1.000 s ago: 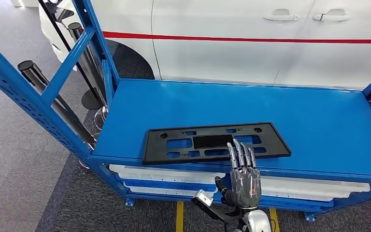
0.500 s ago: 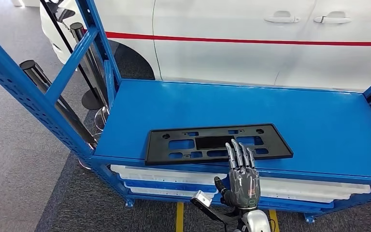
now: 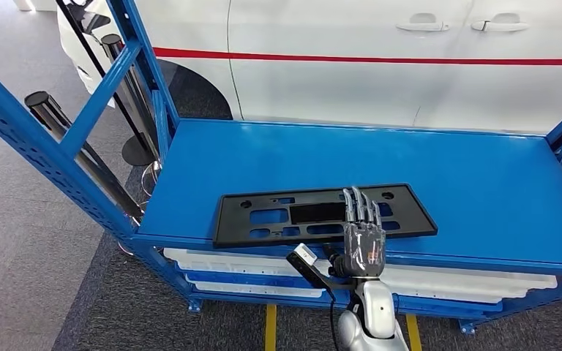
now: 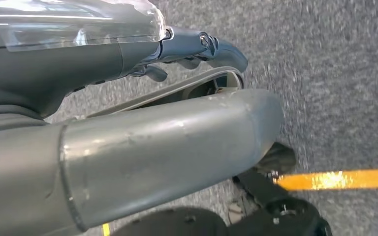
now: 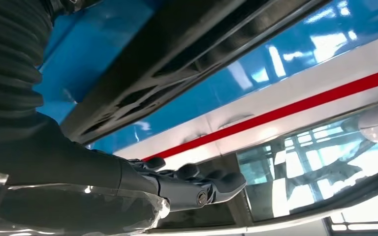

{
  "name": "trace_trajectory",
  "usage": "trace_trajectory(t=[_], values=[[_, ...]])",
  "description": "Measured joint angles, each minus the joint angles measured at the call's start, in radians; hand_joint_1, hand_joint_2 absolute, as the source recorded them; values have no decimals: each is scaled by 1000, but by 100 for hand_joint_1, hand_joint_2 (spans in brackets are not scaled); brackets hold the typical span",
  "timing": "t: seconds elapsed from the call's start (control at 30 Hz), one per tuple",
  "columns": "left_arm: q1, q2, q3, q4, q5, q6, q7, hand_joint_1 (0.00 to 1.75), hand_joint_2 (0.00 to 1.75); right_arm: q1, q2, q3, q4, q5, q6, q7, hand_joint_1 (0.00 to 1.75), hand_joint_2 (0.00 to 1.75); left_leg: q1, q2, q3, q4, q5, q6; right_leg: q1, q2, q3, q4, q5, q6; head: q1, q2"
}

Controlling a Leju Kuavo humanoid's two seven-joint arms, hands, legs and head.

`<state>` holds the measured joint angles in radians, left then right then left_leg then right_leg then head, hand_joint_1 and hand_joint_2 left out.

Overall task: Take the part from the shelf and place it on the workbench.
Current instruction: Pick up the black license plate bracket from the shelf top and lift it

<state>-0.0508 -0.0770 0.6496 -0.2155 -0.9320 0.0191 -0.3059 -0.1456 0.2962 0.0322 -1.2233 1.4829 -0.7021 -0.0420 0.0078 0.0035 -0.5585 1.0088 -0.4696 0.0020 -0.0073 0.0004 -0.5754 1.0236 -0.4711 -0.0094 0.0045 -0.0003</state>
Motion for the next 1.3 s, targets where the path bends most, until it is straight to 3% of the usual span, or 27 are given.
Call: trace_trajectory(t=[0.07, 0.13, 0.2, 0.23, 0.27, 0.3, 0.37, 0.4, 0.47, 0.53, 0.6, 0.67, 0.7, 0.73, 0.77, 0.8, 0.87, 0.93, 1.07, 1.13, 1.2, 1.23, 1.27, 1.3], values=[[-1, -1, -2, 0, -1, -3, 2, 0, 0, -28, -5, 10, 32, -1, 0, 4, 0, 175, 3, -1, -23, 53, -35, -11, -4, -2, 1, -6, 5, -13, 0, 0], [0, -1, -4, 0, -2, -3, 3, 0, 0, -46, -9, 15, 56, -2, 0, 5, 0, 175, 5, -1, -84, 181, -101, -19, -3, -4, 0, -7, 5, -19, 0, 0], [1, -1, -5, 0, -2, -3, 4, 0, 0, -53, -13, 17, 76, -2, 0, 5, 0, 175, 6, -1, -137, 287, -131, -22, -1, -5, -1, -5, 4, -21, 0, 0], [2, -1, -6, 0, -2, -3, 4, 0, 0, -55, -15, 18, 83, -2, 0, 5, 0, 175, 6, -1, -140, 287, -117, -21, 0, -4, 0, -4, 2, -22, 0, 0], [3, -1, -6, 0, -2, -3, 5, 0, 0, -57, -17, 19, 88, -2, 0, 5, 0, 175, 5, -1, -121, 243, -85, -18, 1, -3, 2, -2, 1, -22, 0, 0], [3, -1, -6, 0, -2, -3, 5, 0, 0, -60, -18, 21, 93, -2, 0, 5, 0, 175, 5, -1, -87, 170, -44, -13, 1, -2, 4, -2, -1, -21, 0, 0], [2, 1, -6, 0, -2, -3, 6, 0, 0, -67, -19, 24, 100, -2, 0, 5, 0, 175, 0, -1, -26, 41, 3, 1, 4, 0, 6, 0, -4, -16, 0, 0], [1, 1, -6, 0, -2, -3, 6, 0, 0, -70, -20, 26, 104, -2, 0, 5, 0, 175, -4, -2, -12, 10, 10, 6, 4, 0, 5, 0, -4, -11, 0, 0], [0, 1, -6, 0, -2, -3, 6, 0, 0, -73, -21, 27, 110, -2, 0, 5, 0, 175, -8, -3, -10, -2, 10, 12, 4, 0, 4, -3, -2, 0, 0, 0], [1, 2, -7, 0, -2, -3, 6, 0, 0, -75, -21, 28, 114, -2, -1, 5, 0, 175, -2, -2, -4, -14, 17, 21, 4, 0, 2, 6, -12, 11, 0, 0], [0, 1, -7, 0, -2, -3, 6, 0, 0, -80, -24, 28, 117, -2, -1, 5, 0, 175, 4, 0, 2, -27, 24, 31, 3, 0, -29, 78, -58, 20, 0, 0], [-2, 1, -8, 0, -2, -3, 6, 0, 0, -81, -29, 28, 124, -2, -1, 5, 0, 175, 2, 0, 1, -27, 24, 35, 0, 0, -89, 198, -114, 26, 0, 0], [-2, 1, -9, 0, -2, -4, 6, 0, 0, -81, -32, 28, 128, -2, -1, 5, 0, 175, 2, 0, 0, -25, 23, 36, -2, 0, -112, 241, -125, 29, 1, 0], [-1, 1, -10, 0, -2, -4, 6, 0, 0, -81, -34, 28, 131, -2, -1, 6, 0, 175, 2, 0, 0, -23, 20, 36, -4, 0, -119, 252, -116, 31, 1, 0], [-1, 1, -12, 0, -2, -5, 6, 0, 0, -81, -36, 29, 133, -2, -1, 7, 0, 175, 2, -1, 0, -21, 15, 34, -7, 0, -108, 226, -90, 32, 1, 0], [0, 1, -13, 0, -2, -5, 6, 0, 0, -81, -37, 29, 135, -3, -1, 9, 0, 175, 3, -2, 2, -18, 8, 32, -9, -1, -80, 167, -53, 33, 1, 0], [0, 0, -15, 0, -3, -6, 6, 0, 0, -81, -38, 34, 135, -3, -1, 18, 0, 175, 1, -3, 7, -10, -8, 22, -10, -1, -19, 49, -15, 29, 1, 0], [0, 0, -16, 0, -4, -6, 6, 0, 0, -80, -39, 43, 133, -3, -1, 27, 0, 175, -1, -3, 11, -6, -18, 8, -5, -1, 7, 6, -22, 19, 0, 0], [-1, 0, -18, 0, -17, 0, -2, 0, 0, -78, -43, 65, 126, -7, -3, 51, 0, 175, 4, -3, 11, 29, -38, -15, -6, -2, 29, -6, -17, -6, 0, 0], [-1, 0, -20, 0, -23, 4, -3, 0, 0, -77, -46, 75, 124, -7, -3, 65, 83, 175, 6, -3, -45, 138, -86, -23, -7, -4, 38, -11, -22, -14, 0, 0], [1, -1, -20, 0, -28, 7, -1, 0, 0, -76, -53, 85, 124, 0, -3, 87, 165, 175, 8, -3, -125, 266, -121, -27, -6, -2, 44, -11, -30, -19, 0, 0], [2, 0, -20, 0, -31, 9, 1, 0, 0, -76, -58, 92, 126, 4, -3, 102, 164, 175, 8, -3, -150, 293, -114, -27, -6, 0, 49, -11, -35, -19, 0, 0], [3, 0, -20, 0, -35, 9, 3, 0, 0, -77, -66, 100, 130, 6, -2, 117, 163, 175, 8, -3, -156, 281, -85, -26, -6, 2, 57, -11, -41, -18, 0, 0], [4, 0, -20, 0, -38, 10, 5, 0, 0, -80, -74, 107, 134, 6, -2, 130, 161, 175, 8, -3, -142, 229, -40, -22, -6, 3, 67, -11, -48, -15, 0, 0]])
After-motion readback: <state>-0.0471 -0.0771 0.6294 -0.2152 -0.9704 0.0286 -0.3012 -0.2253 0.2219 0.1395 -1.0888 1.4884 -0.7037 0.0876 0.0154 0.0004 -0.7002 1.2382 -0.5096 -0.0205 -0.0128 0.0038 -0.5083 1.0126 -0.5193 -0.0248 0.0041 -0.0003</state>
